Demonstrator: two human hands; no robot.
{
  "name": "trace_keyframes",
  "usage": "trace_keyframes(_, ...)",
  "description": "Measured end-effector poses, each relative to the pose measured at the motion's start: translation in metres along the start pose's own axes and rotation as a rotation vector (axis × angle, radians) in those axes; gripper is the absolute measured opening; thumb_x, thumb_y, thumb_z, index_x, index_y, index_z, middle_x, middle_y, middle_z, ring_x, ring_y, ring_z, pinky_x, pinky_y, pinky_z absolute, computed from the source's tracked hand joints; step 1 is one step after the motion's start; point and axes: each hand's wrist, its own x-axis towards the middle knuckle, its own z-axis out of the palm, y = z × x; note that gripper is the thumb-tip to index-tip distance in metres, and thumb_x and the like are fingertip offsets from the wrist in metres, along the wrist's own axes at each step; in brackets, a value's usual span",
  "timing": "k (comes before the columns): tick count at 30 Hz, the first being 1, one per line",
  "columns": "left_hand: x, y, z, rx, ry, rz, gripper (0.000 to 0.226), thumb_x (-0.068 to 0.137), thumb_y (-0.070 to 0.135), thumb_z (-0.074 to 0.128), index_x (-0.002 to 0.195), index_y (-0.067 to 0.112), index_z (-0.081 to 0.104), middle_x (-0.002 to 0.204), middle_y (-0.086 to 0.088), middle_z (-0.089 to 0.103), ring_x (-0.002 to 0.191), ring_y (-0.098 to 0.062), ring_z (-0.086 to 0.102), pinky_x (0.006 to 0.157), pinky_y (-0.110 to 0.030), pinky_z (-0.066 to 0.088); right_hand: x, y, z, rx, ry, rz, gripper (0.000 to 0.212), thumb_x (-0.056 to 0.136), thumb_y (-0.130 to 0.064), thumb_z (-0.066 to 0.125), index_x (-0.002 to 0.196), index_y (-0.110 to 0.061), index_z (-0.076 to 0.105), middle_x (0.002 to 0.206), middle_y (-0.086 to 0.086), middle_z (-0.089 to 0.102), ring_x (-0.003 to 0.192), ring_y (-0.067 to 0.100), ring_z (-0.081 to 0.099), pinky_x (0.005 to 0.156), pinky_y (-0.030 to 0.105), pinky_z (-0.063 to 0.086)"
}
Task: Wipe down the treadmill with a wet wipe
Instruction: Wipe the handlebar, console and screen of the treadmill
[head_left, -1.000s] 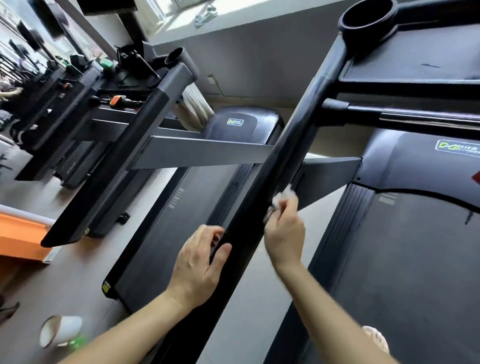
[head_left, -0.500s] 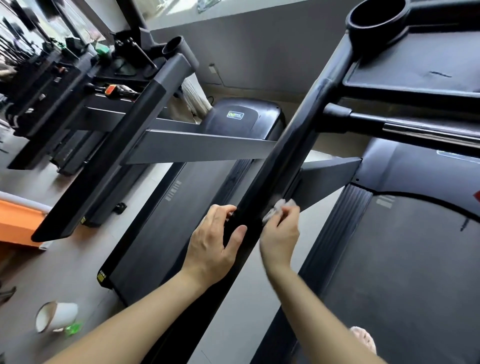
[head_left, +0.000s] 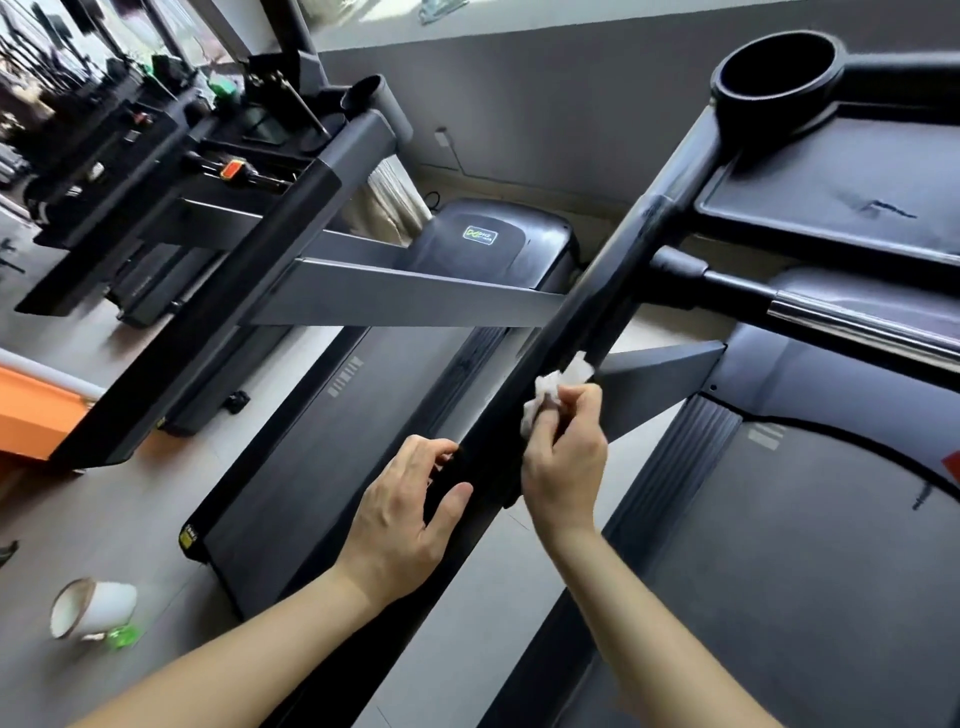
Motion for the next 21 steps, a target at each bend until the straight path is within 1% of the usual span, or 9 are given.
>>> trace_keyframes(2,0.002,0.001,-0.001,-0.006,0.000,0.001,0.035,0.097,0.045,0.049,0.123,0.023,0.056,0.108,0.015,0.055,0.097,-0.007,0.060,0.082,-0.022,0.049,-0.027,-0.007,-0.006,-0.071,-0.153,-0.282,0.020,0.107,-0.028,0.041,0.097,-0.019,0.056,0.085,-0.001,0.069,0.065,0.014,0.060,0.057,0.026,0.048)
trace_keyframes(4,0.002,0.000,0.000,0.003,-0.003,0.006,0.035,0.097,0.046,0.050,0.123,0.024,0.056,0.108,0.016,0.054,0.096,-0.007,0.060,0.082,-0.021,0.049,0.002,-0.008,-0.005,-0.159,-0.128,-0.425,0.029,0.107,-0.026,0.044,0.093,-0.012,0.064,0.088,0.001,0.069,0.064,0.017,0.059,0.055,0.028,0.045)
trace_keyframes(7,0.000,0.000,0.000,0.007,-0.004,-0.003,0.036,0.097,0.047,0.049,0.124,0.024,0.056,0.108,0.017,0.054,0.098,-0.005,0.059,0.083,-0.012,0.044,0.089,-0.011,-0.002,-0.338,0.025,-0.333,0.015,0.097,-0.019,0.052,0.095,-0.012,0.065,0.097,0.004,0.070,0.076,0.028,0.062,0.059,0.034,0.040)
trace_keyframes(9,-0.001,0.001,0.001,0.005,-0.004,0.000,0.035,0.097,0.047,0.049,0.124,0.024,0.057,0.108,0.018,0.054,0.098,-0.004,0.058,0.084,-0.010,0.042,0.139,-0.004,-0.009,-0.413,0.109,-0.218,0.014,0.096,-0.017,0.052,0.100,-0.012,0.065,0.097,0.008,0.071,0.084,0.037,0.064,0.063,0.038,0.041)
trace_keyframes(12,0.000,0.000,0.000,-0.005,0.008,-0.003,0.035,0.097,0.047,0.050,0.122,0.024,0.058,0.107,0.018,0.054,0.096,-0.003,0.057,0.084,-0.009,0.040,0.141,-0.002,-0.010,-0.278,0.211,-0.040,0.014,0.097,-0.013,0.050,0.104,-0.008,0.061,0.091,0.012,0.070,0.084,0.041,0.064,0.067,0.034,0.035)
trace_keyframes(14,0.000,-0.001,0.000,-0.001,0.012,0.000,0.036,0.096,0.048,0.050,0.122,0.025,0.058,0.106,0.019,0.053,0.095,-0.002,0.056,0.083,-0.008,0.040,0.091,-0.007,-0.004,-0.128,0.168,-0.006,0.010,0.096,-0.006,0.049,0.103,-0.008,0.056,0.083,0.005,0.064,0.076,0.035,0.062,0.067,0.031,0.034)
trace_keyframes(18,0.000,-0.002,0.001,0.011,0.018,0.004,0.036,0.096,0.051,0.051,0.122,0.028,0.056,0.107,0.020,0.053,0.096,-0.003,0.056,0.082,-0.018,0.044,-0.018,-0.013,-0.004,0.033,-0.086,0.100,0.019,0.101,0.000,0.043,0.100,-0.019,0.046,0.073,-0.009,0.058,0.062,0.009,0.056,0.060,0.023,0.040)
trace_keyframes(19,0.000,-0.001,0.001,0.015,0.019,0.004,0.036,0.096,0.051,0.051,0.122,0.028,0.056,0.107,0.020,0.053,0.096,-0.003,0.056,0.082,-0.020,0.046,-0.017,-0.010,-0.005,0.043,-0.097,0.123,0.019,0.101,0.001,0.042,0.099,-0.018,0.046,0.072,-0.010,0.057,0.062,0.008,0.056,0.058,0.022,0.041)
trace_keyframes(21,0.002,-0.001,0.003,0.023,0.024,0.008,0.037,0.095,0.052,0.053,0.122,0.027,0.056,0.108,0.019,0.053,0.096,-0.002,0.056,0.082,-0.022,0.048,0.020,-0.007,-0.007,0.006,-0.009,0.174,0.015,0.101,0.000,0.041,0.098,-0.013,0.047,0.071,-0.009,0.059,0.065,0.009,0.059,0.061,0.025,0.043)
